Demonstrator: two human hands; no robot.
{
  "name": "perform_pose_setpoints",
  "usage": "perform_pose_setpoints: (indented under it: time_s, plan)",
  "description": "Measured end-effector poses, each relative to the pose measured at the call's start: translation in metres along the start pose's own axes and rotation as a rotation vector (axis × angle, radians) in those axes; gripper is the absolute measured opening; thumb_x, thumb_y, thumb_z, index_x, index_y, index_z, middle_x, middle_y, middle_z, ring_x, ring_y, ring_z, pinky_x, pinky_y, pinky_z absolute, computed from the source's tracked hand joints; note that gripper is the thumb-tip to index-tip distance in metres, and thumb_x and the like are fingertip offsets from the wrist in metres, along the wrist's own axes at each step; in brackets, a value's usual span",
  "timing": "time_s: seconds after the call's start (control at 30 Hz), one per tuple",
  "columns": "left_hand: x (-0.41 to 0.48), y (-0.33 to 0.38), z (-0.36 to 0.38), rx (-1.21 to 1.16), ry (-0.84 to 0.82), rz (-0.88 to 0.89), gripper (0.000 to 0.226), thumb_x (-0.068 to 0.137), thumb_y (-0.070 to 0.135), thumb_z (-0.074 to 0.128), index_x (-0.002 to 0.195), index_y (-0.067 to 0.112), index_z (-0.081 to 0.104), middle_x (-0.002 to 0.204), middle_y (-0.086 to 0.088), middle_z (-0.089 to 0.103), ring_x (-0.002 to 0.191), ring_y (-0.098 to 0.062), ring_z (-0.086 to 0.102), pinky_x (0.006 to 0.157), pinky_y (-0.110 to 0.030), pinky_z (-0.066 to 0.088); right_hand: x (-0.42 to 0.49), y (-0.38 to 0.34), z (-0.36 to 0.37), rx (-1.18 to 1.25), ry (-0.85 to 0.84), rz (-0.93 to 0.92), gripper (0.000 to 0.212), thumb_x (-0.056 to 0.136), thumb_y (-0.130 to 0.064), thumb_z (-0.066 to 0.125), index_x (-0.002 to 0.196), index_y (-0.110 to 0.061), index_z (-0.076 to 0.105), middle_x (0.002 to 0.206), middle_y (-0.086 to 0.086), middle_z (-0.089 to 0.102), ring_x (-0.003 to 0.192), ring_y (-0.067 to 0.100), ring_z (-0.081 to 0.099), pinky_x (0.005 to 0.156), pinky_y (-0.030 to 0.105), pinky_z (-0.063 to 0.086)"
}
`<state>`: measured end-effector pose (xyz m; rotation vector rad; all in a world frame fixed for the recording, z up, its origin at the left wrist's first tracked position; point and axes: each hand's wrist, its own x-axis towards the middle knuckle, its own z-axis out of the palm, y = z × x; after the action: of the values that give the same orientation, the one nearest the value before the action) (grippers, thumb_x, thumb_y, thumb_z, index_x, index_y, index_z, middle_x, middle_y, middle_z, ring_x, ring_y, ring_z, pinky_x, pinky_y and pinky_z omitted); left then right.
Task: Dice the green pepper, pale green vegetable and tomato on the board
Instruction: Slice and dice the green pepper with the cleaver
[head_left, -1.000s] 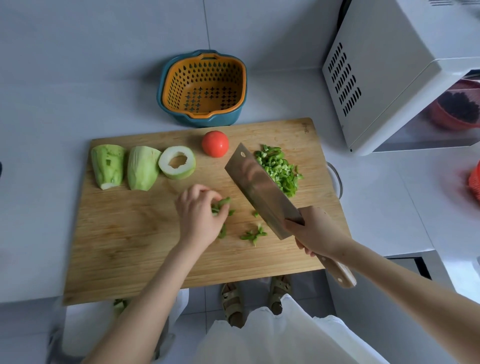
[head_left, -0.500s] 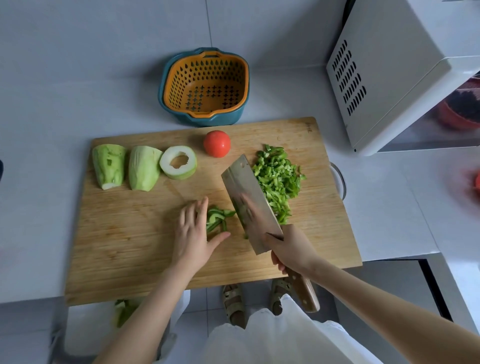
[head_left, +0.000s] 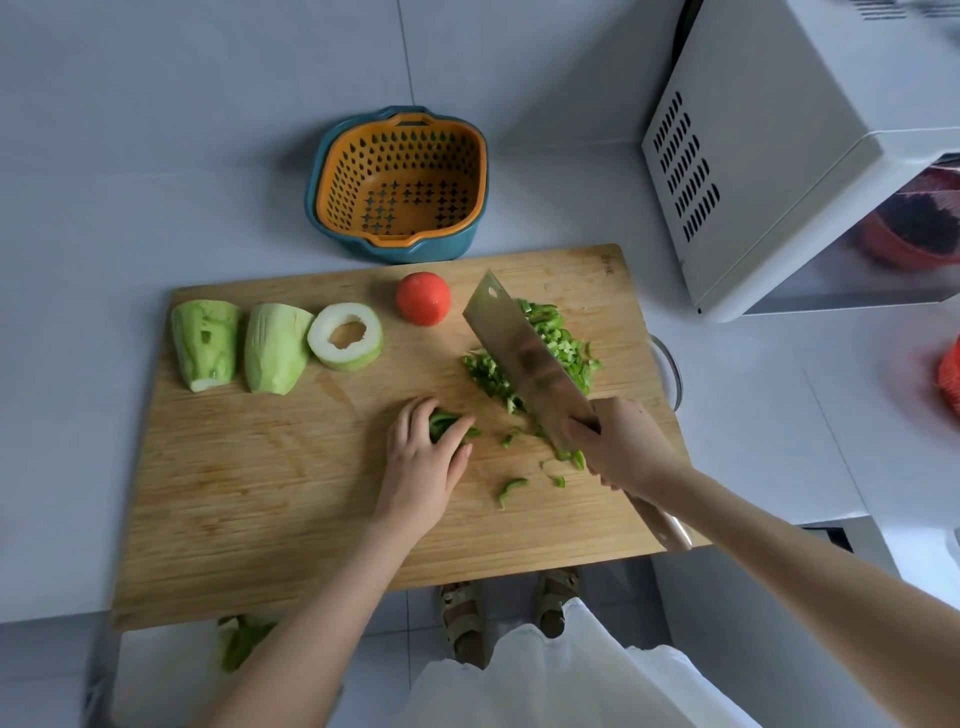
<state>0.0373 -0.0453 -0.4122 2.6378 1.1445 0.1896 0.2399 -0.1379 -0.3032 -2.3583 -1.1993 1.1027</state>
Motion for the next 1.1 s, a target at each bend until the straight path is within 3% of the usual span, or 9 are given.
perform_pose_setpoints:
  time_s: [0.1,0.2,0.3,0.4,0.63,0.83,0.93,1.0,1.1]
  plan:
    - [0.0,-0.001,-0.003,0.044,-0.001,-0.02,0.041,0.091,0.042,0.038,0.113,0.019,0.064,0.121,-0.016,0.054,0.116,-0.035,0.047,0.094,-0.051,0.044,-0.01,-0.009,0.006,0.032,-0.032,-0.009,0.03,0.095,-0.018,0.042,0.067,-0.011,0.052,0.055,0.003,0.056,0.037,0.011,0.051,0.036,0.018,0.041]
    - [0.001,0.003,-0.008,0.082,0.026,-0.09,0.042,0.086,0.048,0.042,0.106,0.02,0.067,0.116,-0.011,0.058,0.11,-0.032,0.051,0.09,-0.047,0.04,-0.017,-0.02,0.017,0.042,-0.036,-0.007,0.03,0.094,-0.019,0.042,0.071,-0.005,0.055,0.057,0.005,0.057,0.042,0.016,0.054,0.037,0.022,0.044]
    - [0.005,0.007,-0.013,0.059,0.097,-0.118,0.037,0.084,0.046,0.045,0.095,0.021,0.071,0.108,-0.009,0.06,0.104,-0.029,0.053,0.089,-0.044,0.038,-0.018,-0.029,0.03,0.031,-0.021,0.023,0.029,0.093,-0.022,0.042,0.08,-0.001,0.058,0.069,0.012,0.062,0.06,0.027,0.063,0.054,0.037,0.054]
    - [0.008,0.007,-0.015,0.015,0.154,-0.113,0.032,0.082,0.041,0.05,0.087,0.018,0.072,0.103,-0.008,0.061,0.1,-0.028,0.053,0.09,-0.044,0.04,-0.02,-0.035,0.039,0.007,-0.026,0.049,0.026,0.093,-0.022,0.041,0.084,-0.003,0.057,0.071,0.008,0.059,0.066,0.028,0.063,0.059,0.038,0.055]
    - [0.011,0.001,-0.015,0.03,0.171,-0.028,0.031,0.083,0.036,0.049,0.082,0.018,0.075,0.098,-0.008,0.062,0.097,-0.028,0.053,0.091,-0.043,0.038,-0.019,-0.039,0.053,-0.154,-0.016,0.069,0.032,0.091,-0.011,0.043,0.06,-0.015,0.037,0.062,-0.001,0.043,0.053,0.013,0.041,0.043,0.023,0.027]
    - [0.009,0.001,-0.014,0.031,0.176,-0.012,0.032,0.083,0.032,0.047,0.082,0.017,0.075,0.097,-0.01,0.061,0.098,-0.03,0.053,0.093,-0.042,0.034,-0.009,-0.043,0.061,-0.16,-0.053,0.135,0.013,0.09,-0.008,0.046,0.078,-0.007,0.051,0.066,0.002,0.049,0.066,0.024,0.056,0.044,0.024,0.039]
    - [0.008,0.002,-0.014,0.018,0.17,-0.015,0.031,0.083,0.032,0.047,0.083,0.017,0.075,0.098,-0.009,0.061,0.098,-0.029,0.052,0.092,-0.043,0.036,-0.004,-0.044,0.058,-0.08,-0.043,0.13,0.013,0.09,-0.013,0.046,0.084,-0.005,0.055,0.069,0.007,0.055,0.071,0.031,0.065,0.057,0.036,0.054]
    - [0.007,0.002,-0.014,0.006,0.176,-0.016,0.031,0.083,0.032,0.048,0.082,0.017,0.075,0.099,-0.008,0.062,0.099,-0.029,0.053,0.092,-0.043,0.037,-0.006,-0.043,0.057,-0.042,-0.009,0.113,0.019,0.093,-0.018,0.045,0.081,-0.006,0.053,0.071,0.008,0.057,0.071,0.031,0.065,0.061,0.038,0.055]
    - [0.006,0.002,-0.013,0.025,0.185,-0.009,0.03,0.084,0.031,0.05,0.085,0.016,0.075,0.099,-0.008,0.062,0.098,-0.028,0.053,0.094,-0.044,0.036,-0.014,-0.041,0.055,-0.04,0.022,0.101,0.024,0.094,-0.021,0.043,0.073,-0.01,0.048,0.066,0.004,0.053,0.061,0.026,0.057,0.055,0.032,0.05]
